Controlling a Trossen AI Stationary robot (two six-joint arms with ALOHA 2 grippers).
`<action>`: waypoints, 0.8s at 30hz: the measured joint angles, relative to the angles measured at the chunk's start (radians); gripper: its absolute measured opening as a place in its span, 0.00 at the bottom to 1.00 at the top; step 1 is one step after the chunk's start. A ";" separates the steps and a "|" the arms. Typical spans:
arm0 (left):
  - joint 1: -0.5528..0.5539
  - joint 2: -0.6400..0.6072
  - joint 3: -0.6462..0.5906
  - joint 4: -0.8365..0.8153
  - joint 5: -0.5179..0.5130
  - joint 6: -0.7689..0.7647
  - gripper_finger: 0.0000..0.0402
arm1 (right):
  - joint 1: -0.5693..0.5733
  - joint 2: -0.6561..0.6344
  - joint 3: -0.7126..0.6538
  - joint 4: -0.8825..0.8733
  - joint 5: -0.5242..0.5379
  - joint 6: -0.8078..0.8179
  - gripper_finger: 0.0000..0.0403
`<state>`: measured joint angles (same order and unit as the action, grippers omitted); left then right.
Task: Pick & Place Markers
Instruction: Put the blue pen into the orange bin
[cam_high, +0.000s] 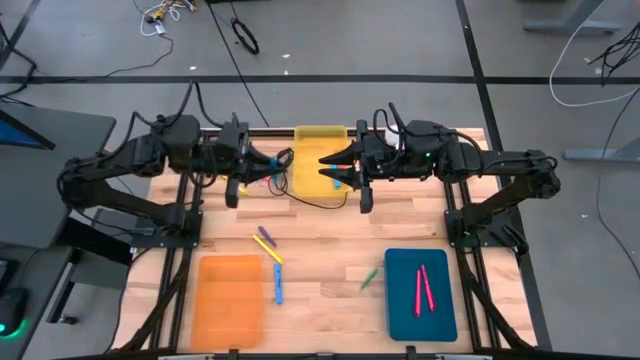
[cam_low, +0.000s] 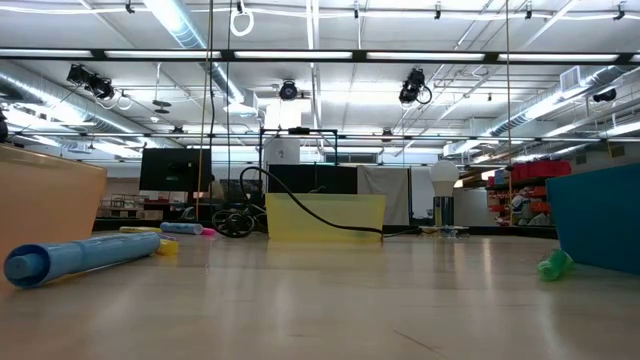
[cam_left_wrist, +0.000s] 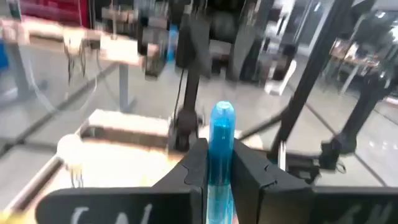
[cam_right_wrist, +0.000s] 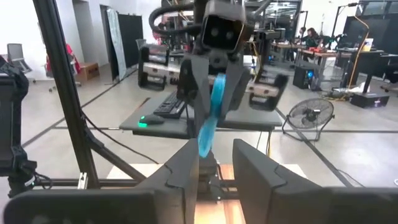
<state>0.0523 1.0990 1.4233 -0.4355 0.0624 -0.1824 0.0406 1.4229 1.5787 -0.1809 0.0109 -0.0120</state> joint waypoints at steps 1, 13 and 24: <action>-0.004 -0.009 -0.001 -0.034 -0.005 -0.020 0.11 | 0.000 0.000 0.000 -0.002 0.000 0.000 0.25; -0.076 -0.073 -0.001 -0.415 0.009 -0.201 0.11 | -0.002 -0.005 0.000 -0.005 0.000 -0.005 0.25; -0.154 -0.072 -0.001 -0.695 0.097 -0.326 0.11 | -0.002 -0.004 0.000 0.001 0.000 -0.022 0.25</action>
<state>-0.1017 1.0267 1.4223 -1.1307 0.1593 -0.5088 0.0383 1.4185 1.5787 -0.1802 0.0111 -0.0337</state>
